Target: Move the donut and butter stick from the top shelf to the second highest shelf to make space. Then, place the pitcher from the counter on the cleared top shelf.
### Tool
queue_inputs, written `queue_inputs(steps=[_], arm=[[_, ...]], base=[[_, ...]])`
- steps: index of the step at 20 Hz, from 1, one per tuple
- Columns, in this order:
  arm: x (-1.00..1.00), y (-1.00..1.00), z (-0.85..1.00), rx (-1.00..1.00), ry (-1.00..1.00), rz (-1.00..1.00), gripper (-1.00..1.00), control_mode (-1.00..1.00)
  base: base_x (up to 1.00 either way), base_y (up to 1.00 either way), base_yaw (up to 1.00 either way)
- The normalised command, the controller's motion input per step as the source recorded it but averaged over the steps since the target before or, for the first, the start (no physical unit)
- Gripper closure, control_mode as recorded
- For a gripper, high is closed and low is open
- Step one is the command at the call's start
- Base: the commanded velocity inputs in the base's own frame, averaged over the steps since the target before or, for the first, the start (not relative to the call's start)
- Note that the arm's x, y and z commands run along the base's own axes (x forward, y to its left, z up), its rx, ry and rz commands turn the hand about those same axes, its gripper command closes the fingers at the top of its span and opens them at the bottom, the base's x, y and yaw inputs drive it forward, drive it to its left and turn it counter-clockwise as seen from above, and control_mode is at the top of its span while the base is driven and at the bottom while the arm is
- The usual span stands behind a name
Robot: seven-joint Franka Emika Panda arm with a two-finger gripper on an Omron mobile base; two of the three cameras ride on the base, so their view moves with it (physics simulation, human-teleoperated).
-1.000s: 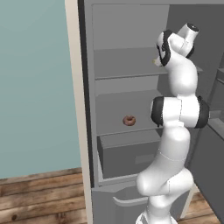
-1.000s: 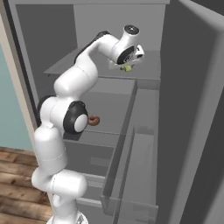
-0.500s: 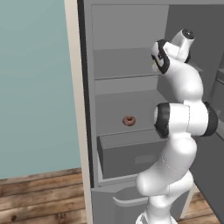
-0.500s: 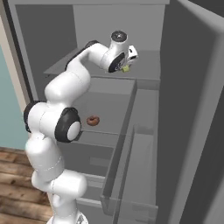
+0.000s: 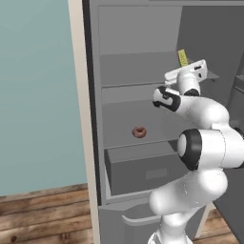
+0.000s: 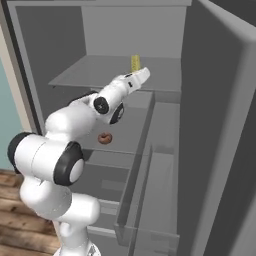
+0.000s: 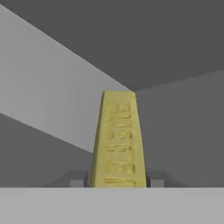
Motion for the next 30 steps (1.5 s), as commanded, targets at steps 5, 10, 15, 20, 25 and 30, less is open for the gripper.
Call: queue_inputs(steps=[5, 10, 15, 20, 25, 30], arm=[[-1.0, 0.15, 0.66, 0.02, 0.29, 0.14, 1.0, -1.0], [-0.86, 0.19, 0.84, 0.01, 0.44, 0.2, 1.0, -1.0], [-0.83, 0.32, 0.87, 0.0, 0.51, 0.23, 1.0, -1.0], [-0.91, 0.38, 0.1, 0.0, 0.47, 0.19, 1.0, -1.0], [-0.79, 0.11, -0.8, -0.05, 0.43, 0.11, 1.0, -1.0], [-0.78, 0.0, -1.0, -0.04, 0.23, 0.06, 1.0, -1.0]], base=[[0.0, 0.0, 0.0], [0.0, 0.0, 0.0], [0.0, 0.0, 0.0], [0.0, 0.0, 0.0], [0.0, 0.0, 0.0], [0.0, 0.0, 0.0]])
